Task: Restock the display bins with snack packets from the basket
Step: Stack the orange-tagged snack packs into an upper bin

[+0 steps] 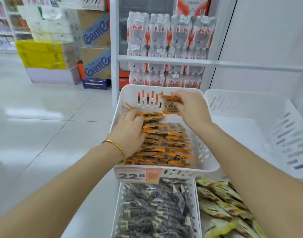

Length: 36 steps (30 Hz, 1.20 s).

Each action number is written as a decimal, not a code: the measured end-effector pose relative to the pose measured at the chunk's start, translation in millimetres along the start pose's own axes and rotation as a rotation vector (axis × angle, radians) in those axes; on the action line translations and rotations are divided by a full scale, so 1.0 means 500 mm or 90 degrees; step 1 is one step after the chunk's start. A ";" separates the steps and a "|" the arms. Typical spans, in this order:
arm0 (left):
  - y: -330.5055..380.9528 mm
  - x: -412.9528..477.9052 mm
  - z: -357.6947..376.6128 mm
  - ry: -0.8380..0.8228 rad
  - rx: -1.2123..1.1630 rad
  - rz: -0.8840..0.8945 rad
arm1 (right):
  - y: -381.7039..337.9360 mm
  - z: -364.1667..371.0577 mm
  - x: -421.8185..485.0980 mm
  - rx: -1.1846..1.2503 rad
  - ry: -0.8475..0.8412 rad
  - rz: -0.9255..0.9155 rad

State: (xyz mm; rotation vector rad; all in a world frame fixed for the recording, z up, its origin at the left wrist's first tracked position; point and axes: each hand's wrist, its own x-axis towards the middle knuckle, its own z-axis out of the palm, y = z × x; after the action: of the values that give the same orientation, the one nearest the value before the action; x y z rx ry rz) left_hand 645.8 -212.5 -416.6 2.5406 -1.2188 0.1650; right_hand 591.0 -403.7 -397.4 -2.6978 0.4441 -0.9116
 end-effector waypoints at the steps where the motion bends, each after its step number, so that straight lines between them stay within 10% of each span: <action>1: 0.002 0.004 0.007 -0.002 -0.004 0.003 | 0.011 0.012 0.000 -0.018 -0.005 0.009; 11: 0.015 0.004 0.030 -0.021 -0.053 -0.012 | 0.037 0.085 0.011 0.139 -0.200 0.296; 31: 0.039 -0.002 0.037 -0.054 -0.083 -0.026 | -0.004 0.030 -0.007 0.163 -0.351 0.307; 36: 0.037 -0.016 0.023 -0.030 -0.109 -0.015 | -0.018 0.001 -0.024 0.247 -0.254 0.327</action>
State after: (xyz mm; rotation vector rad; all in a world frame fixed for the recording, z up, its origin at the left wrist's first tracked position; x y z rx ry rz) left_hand 626.0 -221.3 -425.0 2.4214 -1.1661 -0.0043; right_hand 584.1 -390.9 -401.1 -2.1721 0.7329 -0.2709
